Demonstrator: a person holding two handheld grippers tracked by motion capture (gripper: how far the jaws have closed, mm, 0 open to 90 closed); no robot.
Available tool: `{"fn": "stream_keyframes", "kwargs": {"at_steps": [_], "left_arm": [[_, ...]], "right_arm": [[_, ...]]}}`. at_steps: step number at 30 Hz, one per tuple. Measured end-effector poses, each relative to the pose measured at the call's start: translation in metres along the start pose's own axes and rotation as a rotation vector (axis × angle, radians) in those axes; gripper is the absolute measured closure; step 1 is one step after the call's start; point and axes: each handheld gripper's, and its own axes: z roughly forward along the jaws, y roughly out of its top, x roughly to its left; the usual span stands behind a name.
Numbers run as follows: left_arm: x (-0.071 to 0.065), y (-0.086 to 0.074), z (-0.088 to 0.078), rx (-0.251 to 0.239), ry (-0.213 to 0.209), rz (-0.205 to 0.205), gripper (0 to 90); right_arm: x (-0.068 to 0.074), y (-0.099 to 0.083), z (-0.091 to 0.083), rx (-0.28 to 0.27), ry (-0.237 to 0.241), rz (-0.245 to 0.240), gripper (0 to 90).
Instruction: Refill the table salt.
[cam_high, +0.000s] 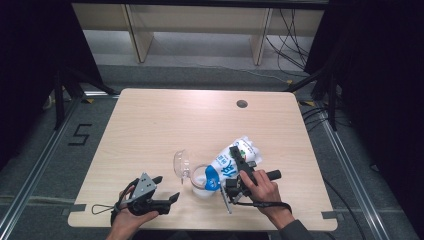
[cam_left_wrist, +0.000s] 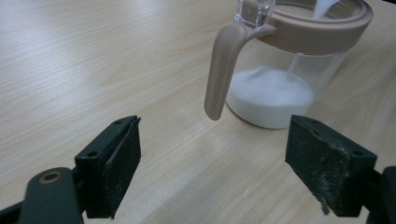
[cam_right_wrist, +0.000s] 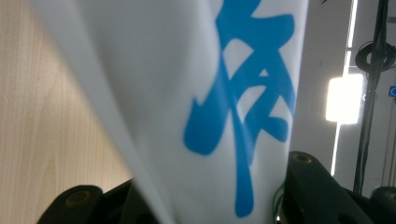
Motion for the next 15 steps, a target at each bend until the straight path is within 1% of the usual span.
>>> {"fn": "stream_keyframes", "kwargs": {"at_steps": [1, 2, 3, 5, 6, 7, 11, 12, 15], "left_arm": [[-0.0004, -0.0001, 0.0005, -0.005, -0.003, -0.006, 17.8], [-0.0006, -0.0002, 0.0006, -0.005, -0.001, -0.011, 17.8], [-0.0007, -0.0003, 0.0006, -0.004, -0.002, -0.014, 17.9], [0.0002, 0.0001, -0.0001, 0.001, -0.001, 0.006, 17.8], [0.0000, 0.0001, 0.0002, -0.001, -0.001, 0.003, 17.8], [-0.0005, -0.0003, 0.0004, 0.000, -0.001, -0.010, 17.8], [-0.0001, 0.0000, 0.0002, -0.001, -0.002, -0.002, 17.8], [-0.0003, -0.0003, 0.0003, 0.000, -0.001, -0.010, 17.8], [-0.0004, -0.0003, 0.0003, 0.000, -0.001, -0.009, 17.8]], "right_arm": [[0.0000, -0.0006, 0.0008, -0.016, -0.007, -0.003, 67.4], [0.0001, -0.0005, 0.0007, -0.015, -0.007, -0.002, 67.4], [-0.0002, -0.0001, -0.0002, 0.000, 0.001, -0.004, 67.4], [0.0001, -0.0005, 0.0006, -0.013, -0.007, -0.003, 67.5], [-0.0003, -0.0002, -0.0001, -0.004, -0.001, -0.006, 67.5], [-0.0002, -0.0003, 0.0003, -0.008, -0.003, -0.005, 67.6], [-0.0001, -0.0003, 0.0005, -0.010, -0.009, 0.001, 67.7], [-0.0002, -0.0004, 0.0005, -0.011, -0.008, 0.002, 67.7], [-0.0003, -0.0004, 0.0006, -0.010, -0.009, 0.001, 67.8]]}}
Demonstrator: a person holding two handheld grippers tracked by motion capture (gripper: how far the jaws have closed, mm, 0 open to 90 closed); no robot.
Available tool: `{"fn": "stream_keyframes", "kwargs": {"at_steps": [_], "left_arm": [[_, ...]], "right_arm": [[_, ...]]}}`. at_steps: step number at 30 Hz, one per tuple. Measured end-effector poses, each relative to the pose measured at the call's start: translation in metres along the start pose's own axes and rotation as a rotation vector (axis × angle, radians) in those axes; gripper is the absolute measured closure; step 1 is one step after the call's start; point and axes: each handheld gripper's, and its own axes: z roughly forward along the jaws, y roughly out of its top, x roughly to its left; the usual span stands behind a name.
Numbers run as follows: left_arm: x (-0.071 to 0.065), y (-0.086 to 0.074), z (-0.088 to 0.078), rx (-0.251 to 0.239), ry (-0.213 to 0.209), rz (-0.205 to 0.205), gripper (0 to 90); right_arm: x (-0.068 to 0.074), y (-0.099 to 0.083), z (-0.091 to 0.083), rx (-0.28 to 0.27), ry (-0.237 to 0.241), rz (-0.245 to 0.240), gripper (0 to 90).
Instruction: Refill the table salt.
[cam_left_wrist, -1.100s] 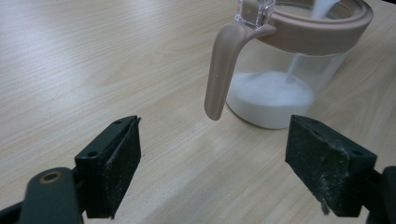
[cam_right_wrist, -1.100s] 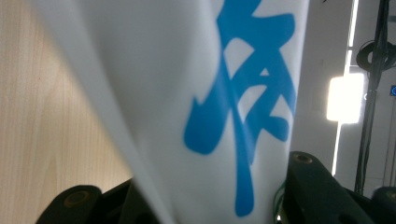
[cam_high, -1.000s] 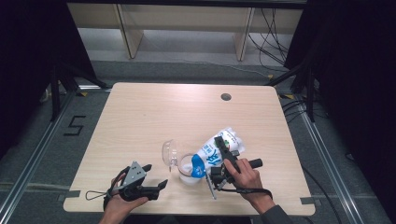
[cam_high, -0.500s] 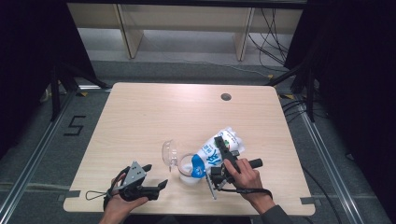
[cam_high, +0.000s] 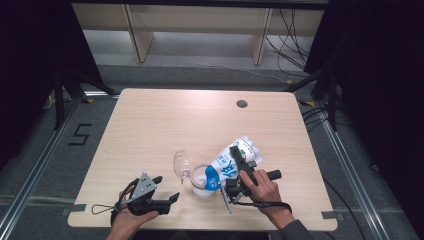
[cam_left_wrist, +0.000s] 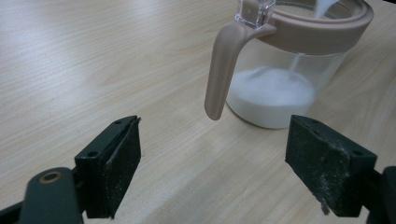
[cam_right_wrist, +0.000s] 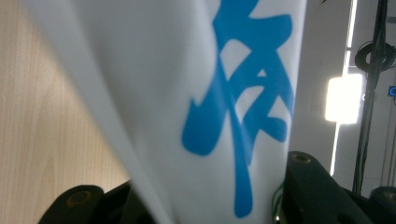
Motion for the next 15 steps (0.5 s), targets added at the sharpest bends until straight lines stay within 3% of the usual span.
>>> {"fn": "stream_keyframes", "kwargs": {"at_steps": [1, 5, 6, 15], "left_arm": [[0.0000, 0.0000, 0.0000, 0.000, 0.000, 0.000, 17.8], [0.0000, 0.0000, 0.0000, 0.000, 0.001, 0.000, 17.9], [0.0001, 0.0000, 0.0000, 0.001, 0.001, 0.000, 17.8], [0.0001, 0.0000, -0.0001, 0.001, 0.001, 0.000, 17.8]], "right_arm": [[-0.0015, 0.0001, 0.0007, -0.010, -0.007, -0.020, 67.9], [-0.0014, 0.0000, 0.0008, -0.011, -0.004, -0.019, 68.0], [0.0003, -0.0001, -0.0001, 0.003, 0.001, 0.004, 68.1], [-0.0016, 0.0000, 0.0004, -0.009, -0.008, -0.016, 68.4]]}}
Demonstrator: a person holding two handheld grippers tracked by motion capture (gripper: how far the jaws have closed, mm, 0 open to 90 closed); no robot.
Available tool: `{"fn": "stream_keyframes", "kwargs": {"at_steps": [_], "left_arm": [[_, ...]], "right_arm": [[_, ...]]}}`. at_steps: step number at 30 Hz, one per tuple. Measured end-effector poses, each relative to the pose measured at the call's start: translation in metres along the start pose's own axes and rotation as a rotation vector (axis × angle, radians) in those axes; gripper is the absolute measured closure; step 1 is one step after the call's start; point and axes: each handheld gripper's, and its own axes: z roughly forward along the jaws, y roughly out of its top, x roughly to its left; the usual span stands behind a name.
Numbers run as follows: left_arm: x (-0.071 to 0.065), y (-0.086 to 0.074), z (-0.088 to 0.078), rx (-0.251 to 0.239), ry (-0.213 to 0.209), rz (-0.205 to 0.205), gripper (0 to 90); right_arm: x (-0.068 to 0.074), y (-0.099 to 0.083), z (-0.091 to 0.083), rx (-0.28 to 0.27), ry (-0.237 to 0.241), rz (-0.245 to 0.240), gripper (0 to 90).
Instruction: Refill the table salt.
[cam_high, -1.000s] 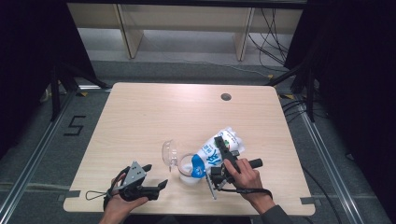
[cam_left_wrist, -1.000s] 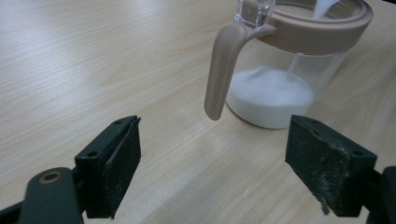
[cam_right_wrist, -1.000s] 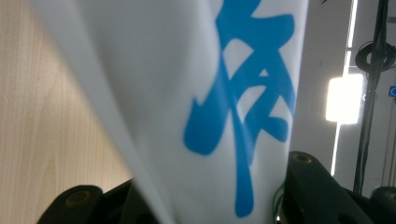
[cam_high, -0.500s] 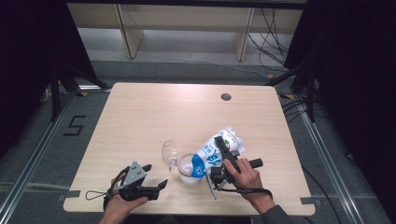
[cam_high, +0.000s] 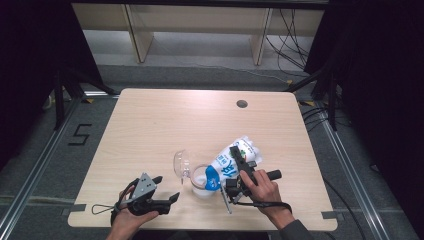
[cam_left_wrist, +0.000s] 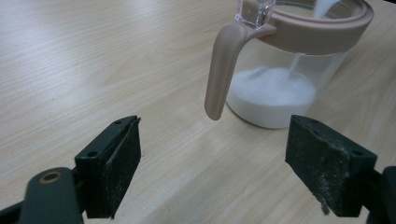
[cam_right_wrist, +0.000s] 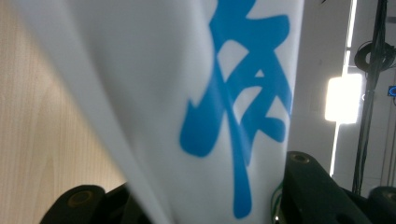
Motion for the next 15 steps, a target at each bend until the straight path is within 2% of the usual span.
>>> {"fn": "stream_keyframes", "kwargs": {"at_steps": [2, 3, 4, 5, 15], "left_arm": [[0.0006, 0.0003, -0.0003, 0.001, -0.001, 0.013, 17.9], [0.0000, 0.0000, 0.0001, 0.000, 0.000, 0.000, 17.8], [0.0000, 0.0000, 0.0001, 0.000, 0.000, 0.000, 17.8], [0.0000, 0.0000, 0.0000, 0.000, 0.000, 0.001, 17.8], [-0.0001, 0.0000, 0.0001, 0.000, 0.000, 0.000, 17.8]], "right_arm": [[0.0001, -0.0001, 0.0001, -0.001, 0.001, 0.001, 68.5], [0.0001, -0.0001, 0.0001, -0.001, -0.001, 0.000, 68.5], [-0.0002, -0.0001, 0.0002, -0.003, 0.001, -0.003, 68.5], [0.0013, -0.0002, -0.0006, 0.009, 0.008, 0.017, 68.6], [0.0010, -0.0001, -0.0005, 0.006, 0.007, 0.013, 69.0]]}}
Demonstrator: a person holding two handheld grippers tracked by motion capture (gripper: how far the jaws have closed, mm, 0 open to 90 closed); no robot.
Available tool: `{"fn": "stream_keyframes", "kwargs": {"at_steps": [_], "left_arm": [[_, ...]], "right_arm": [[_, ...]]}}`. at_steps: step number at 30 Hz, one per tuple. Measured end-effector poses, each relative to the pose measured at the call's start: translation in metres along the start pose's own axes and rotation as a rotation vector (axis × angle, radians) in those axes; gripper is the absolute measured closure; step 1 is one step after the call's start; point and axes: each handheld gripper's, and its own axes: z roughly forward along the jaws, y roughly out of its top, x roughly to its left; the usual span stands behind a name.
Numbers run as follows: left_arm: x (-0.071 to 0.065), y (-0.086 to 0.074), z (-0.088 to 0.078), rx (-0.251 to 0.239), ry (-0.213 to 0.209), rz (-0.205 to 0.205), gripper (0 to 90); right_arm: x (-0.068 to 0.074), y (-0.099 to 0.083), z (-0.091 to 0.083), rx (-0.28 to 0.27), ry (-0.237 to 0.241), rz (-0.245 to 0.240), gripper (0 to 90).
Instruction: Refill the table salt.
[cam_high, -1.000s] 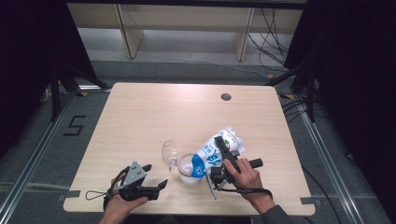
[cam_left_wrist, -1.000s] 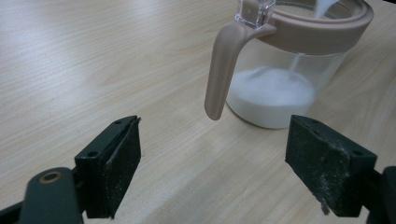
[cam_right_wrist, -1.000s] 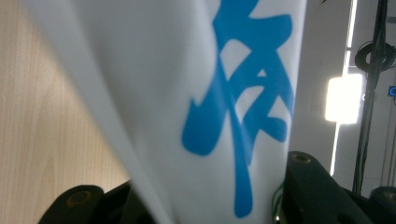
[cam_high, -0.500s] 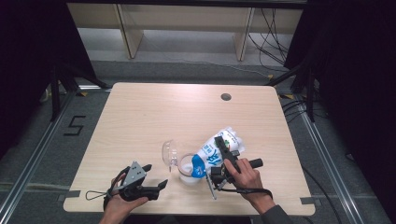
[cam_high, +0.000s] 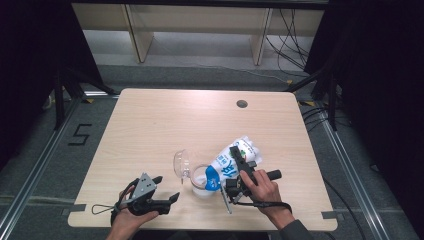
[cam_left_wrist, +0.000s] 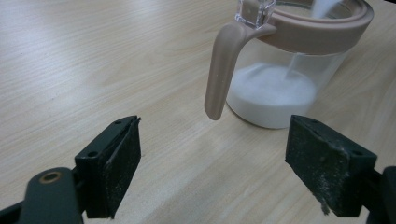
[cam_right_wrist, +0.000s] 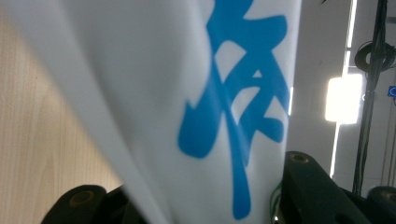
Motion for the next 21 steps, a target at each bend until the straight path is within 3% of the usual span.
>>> {"fn": "stream_keyframes", "kwargs": {"at_steps": [21], "left_arm": [[0.0001, 0.0000, 0.0000, 0.001, 0.000, -0.001, 17.9]], "right_arm": [[0.0007, 0.0003, -0.0009, 0.003, 0.001, 0.002, 71.7]]}}
